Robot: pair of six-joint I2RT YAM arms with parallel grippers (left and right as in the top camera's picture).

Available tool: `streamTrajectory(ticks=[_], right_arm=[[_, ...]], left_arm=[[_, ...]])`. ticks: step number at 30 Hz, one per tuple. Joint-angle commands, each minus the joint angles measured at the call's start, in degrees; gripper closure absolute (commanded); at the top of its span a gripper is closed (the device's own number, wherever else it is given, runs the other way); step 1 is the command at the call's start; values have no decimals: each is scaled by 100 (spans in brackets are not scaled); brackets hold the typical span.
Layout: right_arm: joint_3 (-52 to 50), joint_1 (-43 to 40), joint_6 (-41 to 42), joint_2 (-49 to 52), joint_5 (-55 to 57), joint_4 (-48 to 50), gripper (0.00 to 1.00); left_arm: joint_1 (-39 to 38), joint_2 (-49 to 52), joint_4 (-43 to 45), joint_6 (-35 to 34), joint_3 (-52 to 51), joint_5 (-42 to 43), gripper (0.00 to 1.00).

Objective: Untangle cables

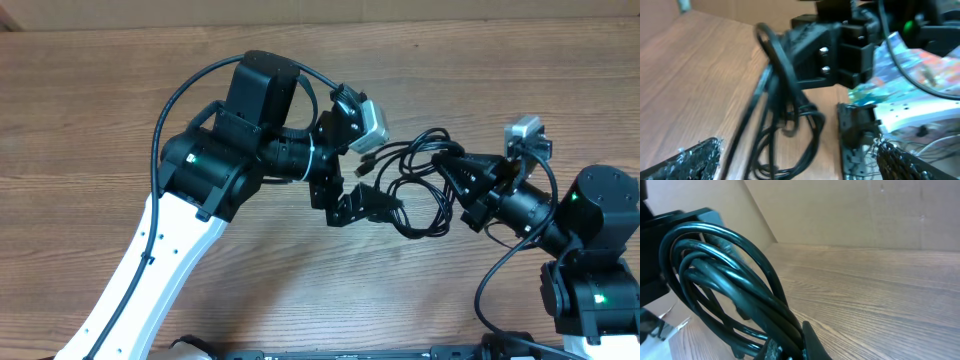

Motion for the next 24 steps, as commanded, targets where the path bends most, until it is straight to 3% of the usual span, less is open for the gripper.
streamTrajectory(ticks=[1, 11, 15, 21, 24], right_arm=[[129, -7, 219, -20, 278, 24, 96], [129, -7, 623, -20, 603, 24, 96], [129, -7, 1038, -20, 1075, 28, 96], [129, -7, 1744, -20, 1600, 52, 96], [129, -4, 1827, -20, 1589, 153, 96]], left_arm=[[-11, -81, 0, -116, 160, 544, 0], [-11, -35, -59, -400, 160, 564, 0], [-11, -9, -15, -1215, 160, 396, 0], [-11, -9, 24, -3077, 160, -1134, 0], [-13, 4, 125, -3475, 160, -1250, 0]])
